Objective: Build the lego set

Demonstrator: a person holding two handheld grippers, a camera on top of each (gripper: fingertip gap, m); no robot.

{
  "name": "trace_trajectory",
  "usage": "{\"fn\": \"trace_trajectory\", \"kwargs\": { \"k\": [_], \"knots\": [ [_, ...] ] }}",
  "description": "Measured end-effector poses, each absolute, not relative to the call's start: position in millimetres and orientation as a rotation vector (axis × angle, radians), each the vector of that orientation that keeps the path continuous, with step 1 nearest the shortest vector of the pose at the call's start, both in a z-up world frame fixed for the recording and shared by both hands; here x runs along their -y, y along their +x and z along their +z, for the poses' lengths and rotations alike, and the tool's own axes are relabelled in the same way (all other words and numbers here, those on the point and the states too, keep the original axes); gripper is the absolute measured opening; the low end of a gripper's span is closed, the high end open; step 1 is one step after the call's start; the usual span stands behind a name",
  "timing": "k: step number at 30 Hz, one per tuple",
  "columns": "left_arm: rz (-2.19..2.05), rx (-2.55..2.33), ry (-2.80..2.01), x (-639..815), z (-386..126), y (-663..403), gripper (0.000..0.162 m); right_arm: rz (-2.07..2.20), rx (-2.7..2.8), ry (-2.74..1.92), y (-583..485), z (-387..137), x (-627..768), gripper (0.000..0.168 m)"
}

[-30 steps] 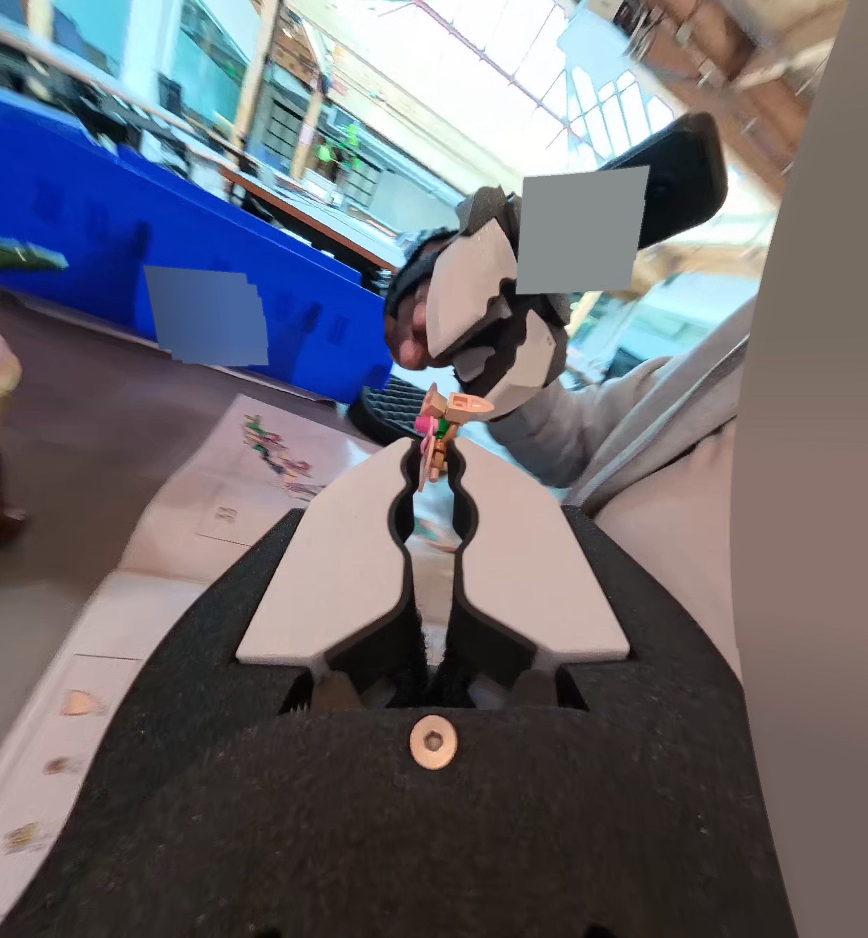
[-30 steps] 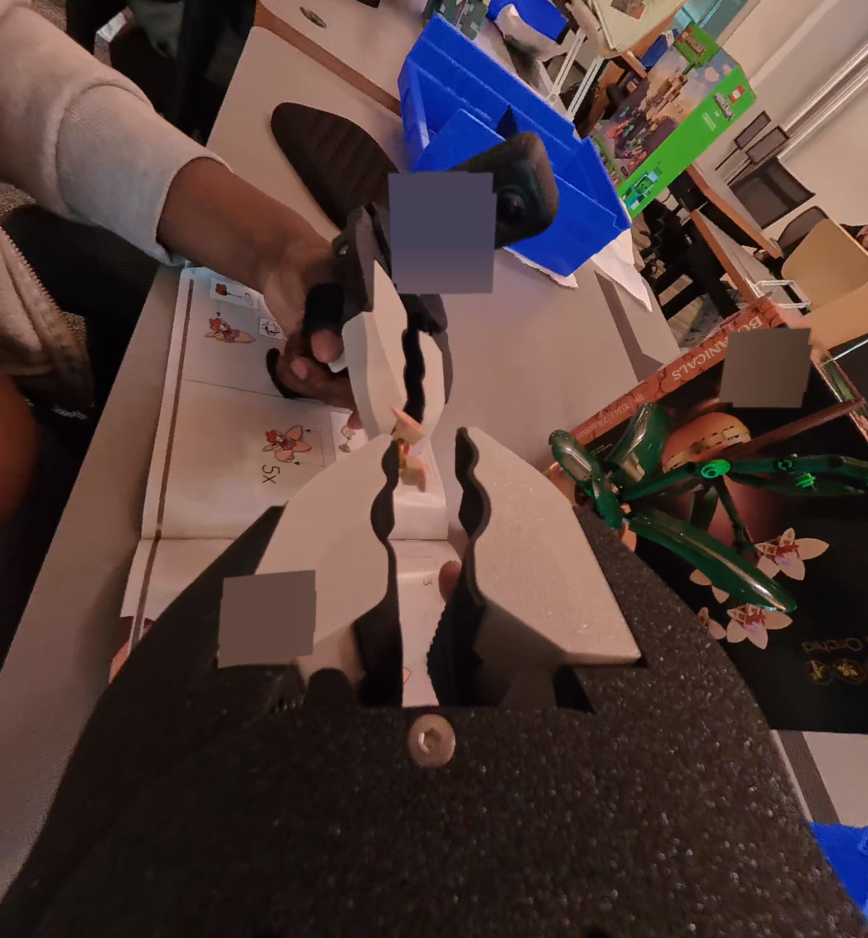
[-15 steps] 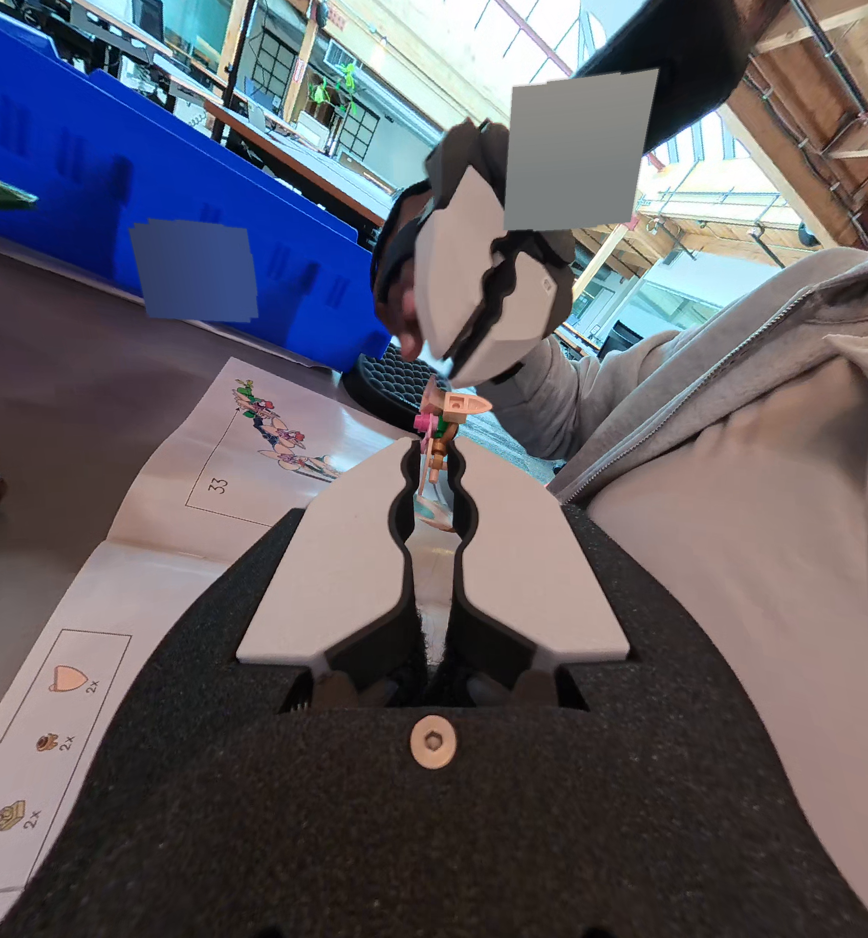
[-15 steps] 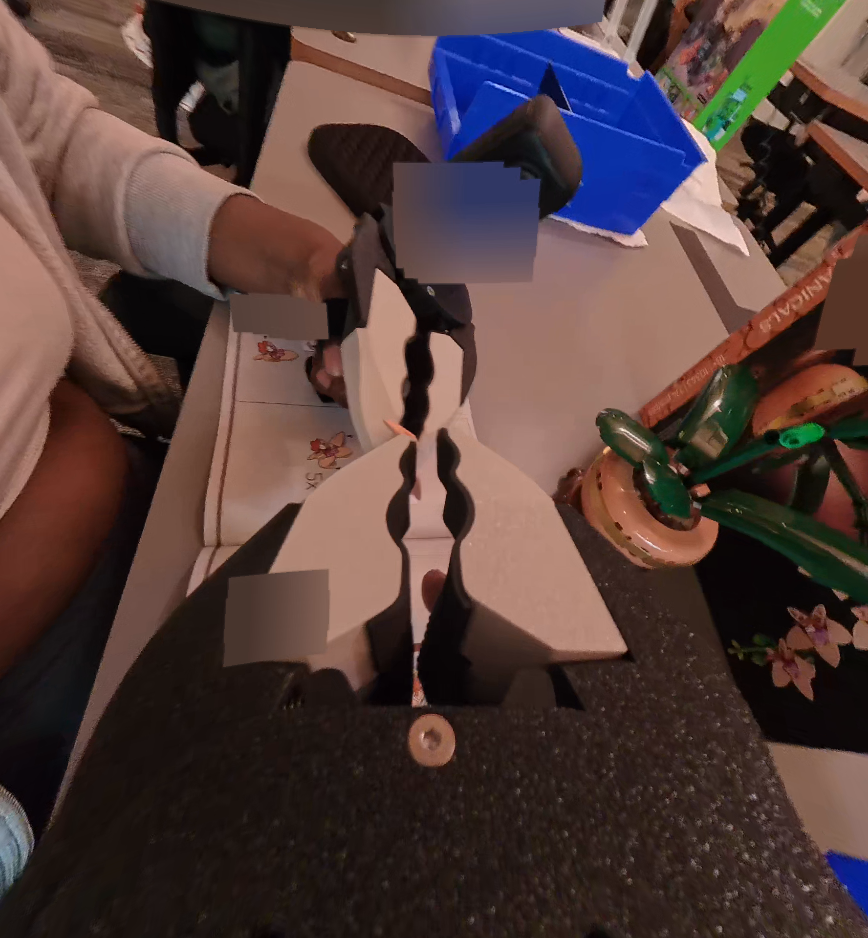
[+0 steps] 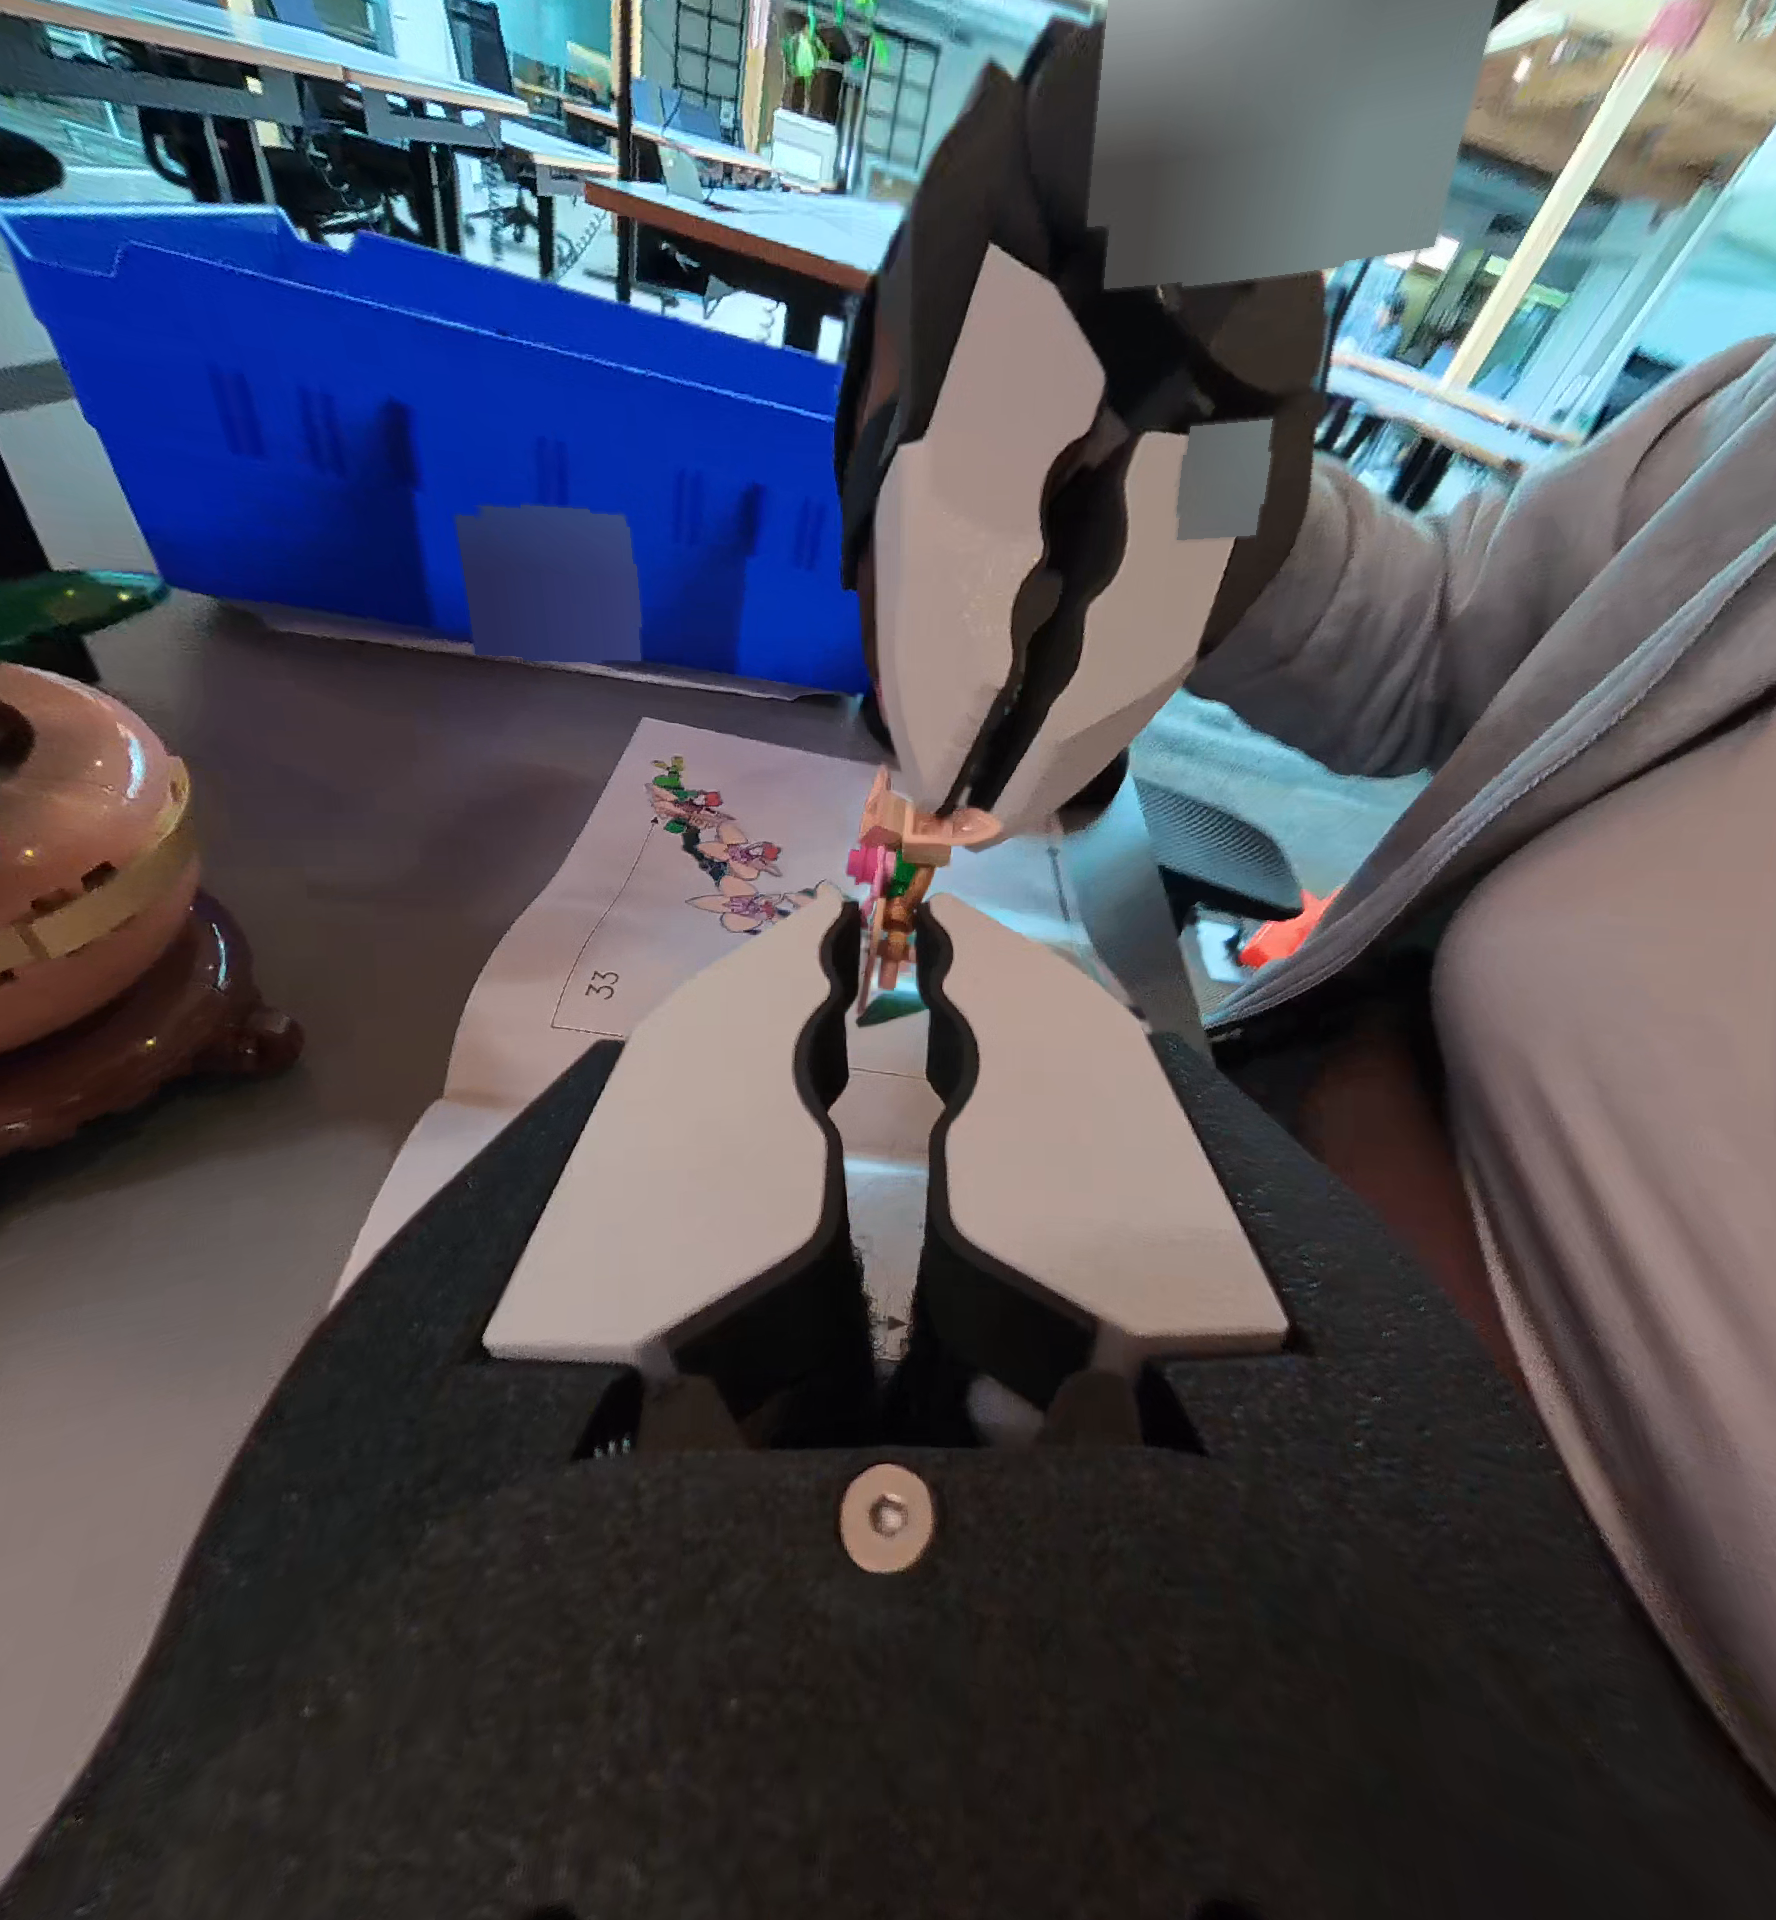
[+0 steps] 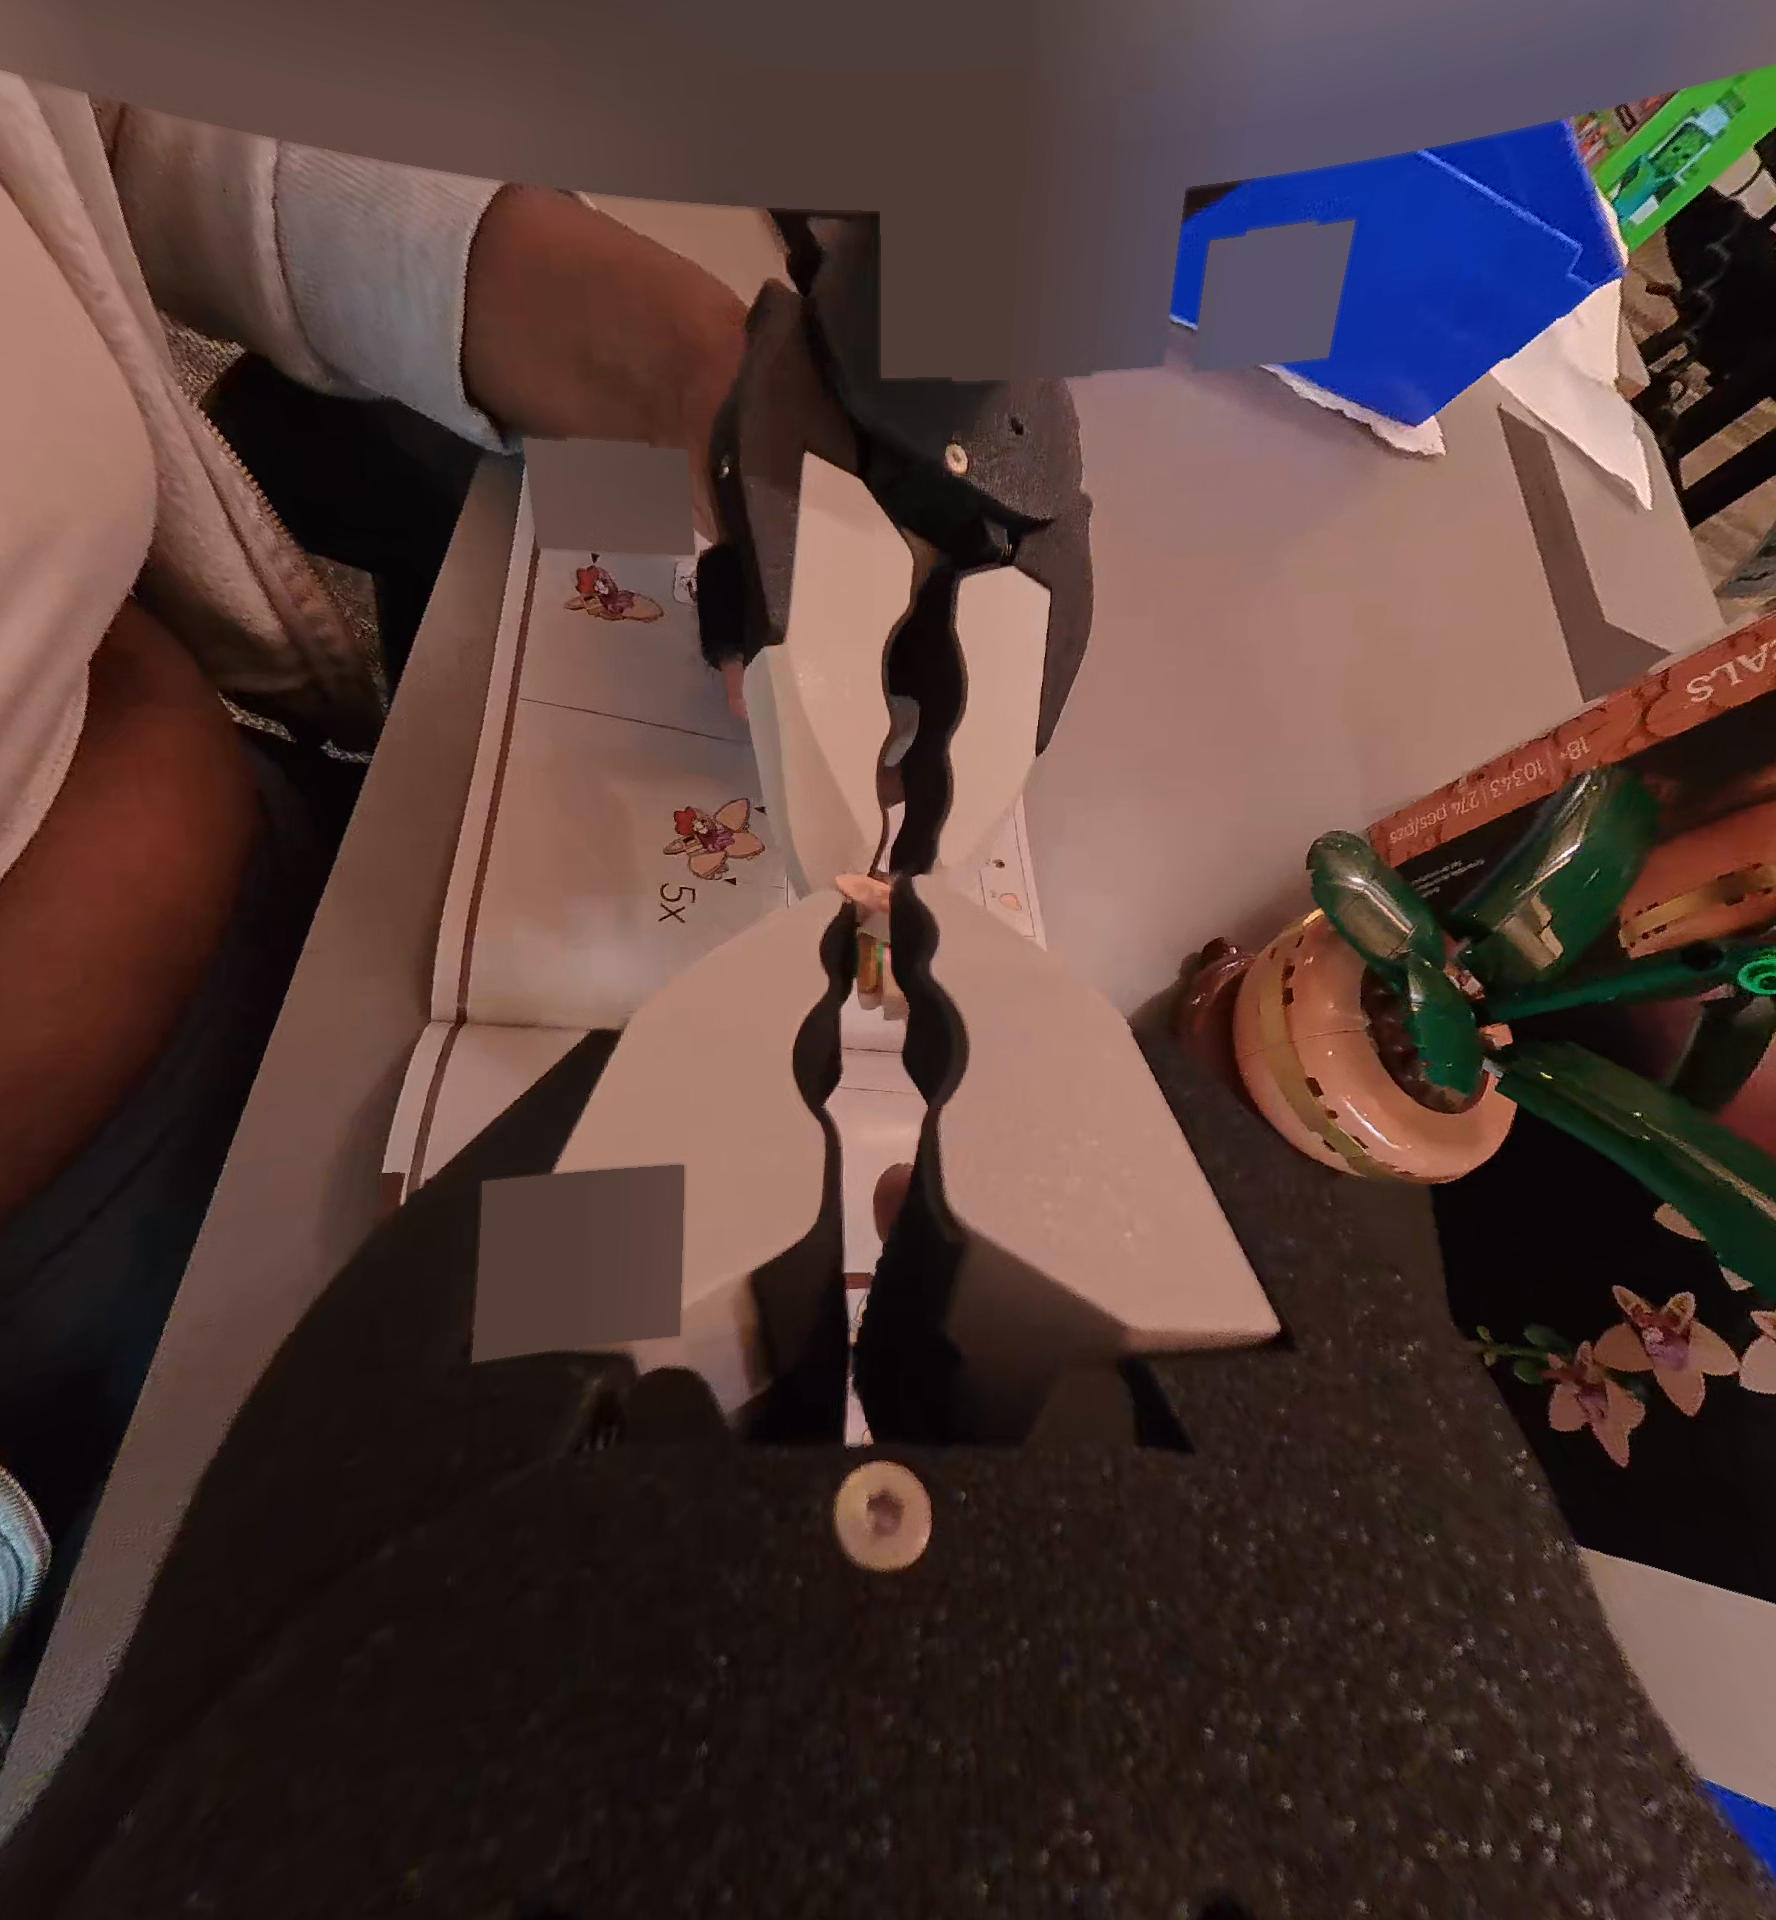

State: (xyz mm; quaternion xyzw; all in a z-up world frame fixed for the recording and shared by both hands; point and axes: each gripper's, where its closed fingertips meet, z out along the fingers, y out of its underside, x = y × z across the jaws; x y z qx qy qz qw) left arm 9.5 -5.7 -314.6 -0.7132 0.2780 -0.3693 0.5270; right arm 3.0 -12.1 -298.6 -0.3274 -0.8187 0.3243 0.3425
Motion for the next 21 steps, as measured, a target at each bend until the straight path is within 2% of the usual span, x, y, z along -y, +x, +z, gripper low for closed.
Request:
{"fn": "trace_trajectory", "kwargs": {
  "k": [9,12,14,21],
  "knots": [
    [-0.664,-0.784,-1.713,5,-321,11,0.010,0.884,2.104,-0.859,6,-304,12,0.005],
    [-0.635,-0.814,-1.731,6,-325,12,0.010,0.833,2.107,-0.819,6,-307,11,0.013],
    [-0.612,-0.821,-1.733,5,-326,12,0.010,0.856,2.121,-0.829,7,-310,13,0.005],
    [-0.411,-0.908,-1.679,3,-324,10,0.010,0.997,2.077,-0.945,8,-310,10,0.005]
  ]
}}
